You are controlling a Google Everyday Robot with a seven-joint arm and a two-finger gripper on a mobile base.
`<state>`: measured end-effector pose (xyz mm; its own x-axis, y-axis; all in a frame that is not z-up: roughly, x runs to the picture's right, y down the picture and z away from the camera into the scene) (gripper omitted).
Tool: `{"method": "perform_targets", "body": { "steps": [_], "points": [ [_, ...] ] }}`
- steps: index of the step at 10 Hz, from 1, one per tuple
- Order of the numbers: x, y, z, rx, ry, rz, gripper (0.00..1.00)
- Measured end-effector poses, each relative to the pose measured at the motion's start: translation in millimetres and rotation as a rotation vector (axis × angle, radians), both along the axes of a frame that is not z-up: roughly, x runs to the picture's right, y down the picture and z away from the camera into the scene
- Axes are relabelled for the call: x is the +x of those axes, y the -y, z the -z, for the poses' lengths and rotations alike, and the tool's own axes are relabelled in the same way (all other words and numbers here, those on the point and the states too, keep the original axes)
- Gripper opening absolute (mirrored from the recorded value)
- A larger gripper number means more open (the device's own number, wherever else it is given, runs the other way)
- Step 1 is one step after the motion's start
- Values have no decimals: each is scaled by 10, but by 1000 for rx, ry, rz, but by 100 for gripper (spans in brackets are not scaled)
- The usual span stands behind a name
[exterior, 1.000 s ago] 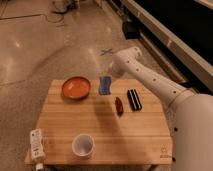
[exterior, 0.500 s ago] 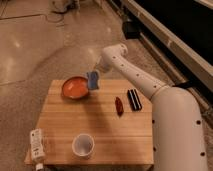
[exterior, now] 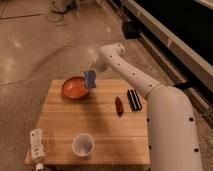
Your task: Place the white sponge in the ceramic bowl
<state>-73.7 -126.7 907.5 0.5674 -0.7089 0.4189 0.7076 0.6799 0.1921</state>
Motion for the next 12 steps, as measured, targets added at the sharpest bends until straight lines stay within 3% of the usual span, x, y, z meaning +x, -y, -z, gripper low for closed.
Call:
{"method": "perform_targets", "body": {
  "steps": [4, 7, 9, 12],
  "points": [
    [37, 18, -27, 17, -7, 20, 0],
    [-20, 87, -265, 100, -25, 127, 0],
    [-120, 123, -411, 142, -20, 165, 0],
    [-376, 67, -528, 162, 21, 188, 0]
  ]
}}
